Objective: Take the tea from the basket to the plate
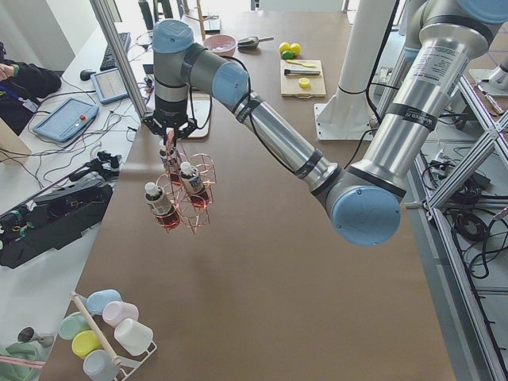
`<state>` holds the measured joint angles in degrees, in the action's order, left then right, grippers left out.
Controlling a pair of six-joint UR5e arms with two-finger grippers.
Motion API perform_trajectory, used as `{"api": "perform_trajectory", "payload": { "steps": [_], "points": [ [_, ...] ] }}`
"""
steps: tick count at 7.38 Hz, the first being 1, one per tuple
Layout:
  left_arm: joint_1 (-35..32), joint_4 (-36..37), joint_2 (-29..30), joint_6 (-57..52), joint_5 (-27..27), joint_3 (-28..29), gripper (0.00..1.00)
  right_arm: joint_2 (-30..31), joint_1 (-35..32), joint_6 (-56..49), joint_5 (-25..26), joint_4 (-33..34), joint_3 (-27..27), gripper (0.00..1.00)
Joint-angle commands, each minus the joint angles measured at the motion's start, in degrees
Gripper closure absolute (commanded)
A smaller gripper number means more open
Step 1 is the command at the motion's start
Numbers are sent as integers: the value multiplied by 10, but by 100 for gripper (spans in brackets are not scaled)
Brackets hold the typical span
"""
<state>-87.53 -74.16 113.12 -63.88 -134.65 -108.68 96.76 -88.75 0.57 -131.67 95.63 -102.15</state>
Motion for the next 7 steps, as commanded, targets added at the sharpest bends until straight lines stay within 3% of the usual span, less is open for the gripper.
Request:
{"api": "perform_trajectory", "payload": {
  "steps": [1, 3, 5, 7],
  "points": [
    [-13, 24, -47, 6, -2, -46, 100, -1, 1, 0, 1, 0, 0, 0],
    [-6, 24, -45, 37, -14, -75, 100, -2, 1, 1, 2, 0, 4, 0],
    [71, 22, -34, 121, -11, -143, 100, -5, 1, 2, 4, 0, 7, 0],
    [172, 24, 29, 152, -7, -153, 100, -1, 4, 0, 2, 0, 7, 0]
  ]
}}
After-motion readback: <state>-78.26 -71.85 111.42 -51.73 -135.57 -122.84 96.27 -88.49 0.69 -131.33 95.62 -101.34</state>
